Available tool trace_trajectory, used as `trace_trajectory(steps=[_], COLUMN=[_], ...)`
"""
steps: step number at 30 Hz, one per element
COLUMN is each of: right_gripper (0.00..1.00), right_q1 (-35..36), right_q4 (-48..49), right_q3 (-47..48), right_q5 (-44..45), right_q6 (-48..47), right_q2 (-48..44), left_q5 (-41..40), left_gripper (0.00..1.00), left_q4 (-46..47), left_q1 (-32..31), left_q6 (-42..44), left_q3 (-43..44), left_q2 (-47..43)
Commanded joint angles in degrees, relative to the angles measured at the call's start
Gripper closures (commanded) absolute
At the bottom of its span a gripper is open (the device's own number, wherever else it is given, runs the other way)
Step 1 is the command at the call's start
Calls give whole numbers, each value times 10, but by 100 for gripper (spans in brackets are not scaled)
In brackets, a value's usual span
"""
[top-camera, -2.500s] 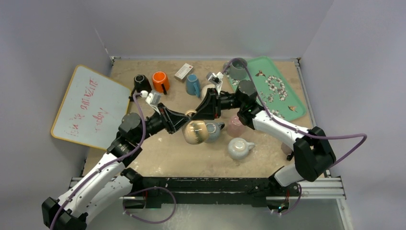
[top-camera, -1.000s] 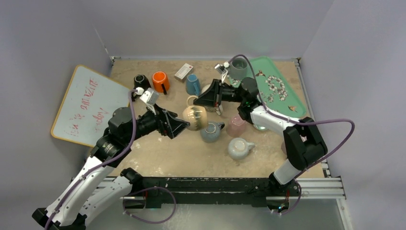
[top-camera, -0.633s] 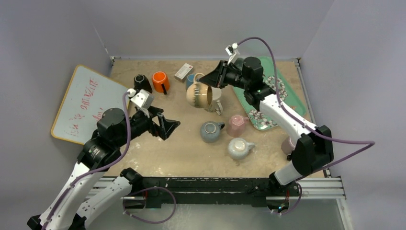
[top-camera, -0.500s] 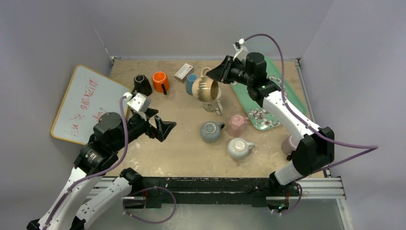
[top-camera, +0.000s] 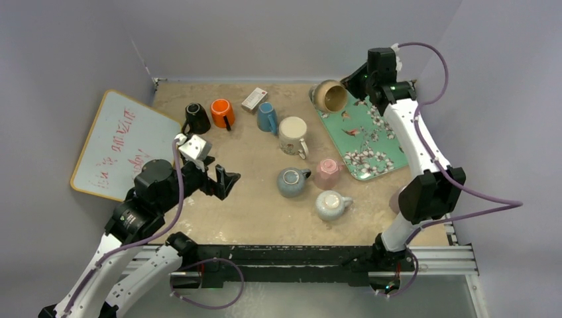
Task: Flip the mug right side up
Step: Place the cup on the tray.
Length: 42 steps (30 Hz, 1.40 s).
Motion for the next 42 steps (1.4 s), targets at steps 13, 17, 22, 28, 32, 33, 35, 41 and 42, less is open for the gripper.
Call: trace_trajectory(steps=[13,17,22,28,32,33,35,41,42], right_gripper=[100,100,100,100,100,100,100,100,100], right_q1=[-64,-81,-107,-145,-157,-157,-157,-168,-171], right_q4=[-111,-150,-125,-112,-112,-98,-72,11,42], right_q3=[45,38,1,-5,8,6,9,-21,-39], right_q5=[220,238,230,202,181,173,166,148,138], right_q6=[244,333,386,442,480,484,485,509,512], right_q2=[64,82,96,138,168,175,184,197,196], left_q5=[1,2,5,10,3,-2,-6,-12,-16], left_gripper=[7,7,7,7,7,7,7,7,7], left_q4=[16,16,17,17,15,13,14,5,4], left_q1=[-2,-1,-2,-2,-1,-1,-1,-2,-1], left_q6=[13,15,16,18,23,24,25,32,32], left_q3=[-11,-12,-13,-13,-13,-12,-13,-15,-16], left_q2=[-34,-37,-41,-44,-52,-54,-61,-79,-82])
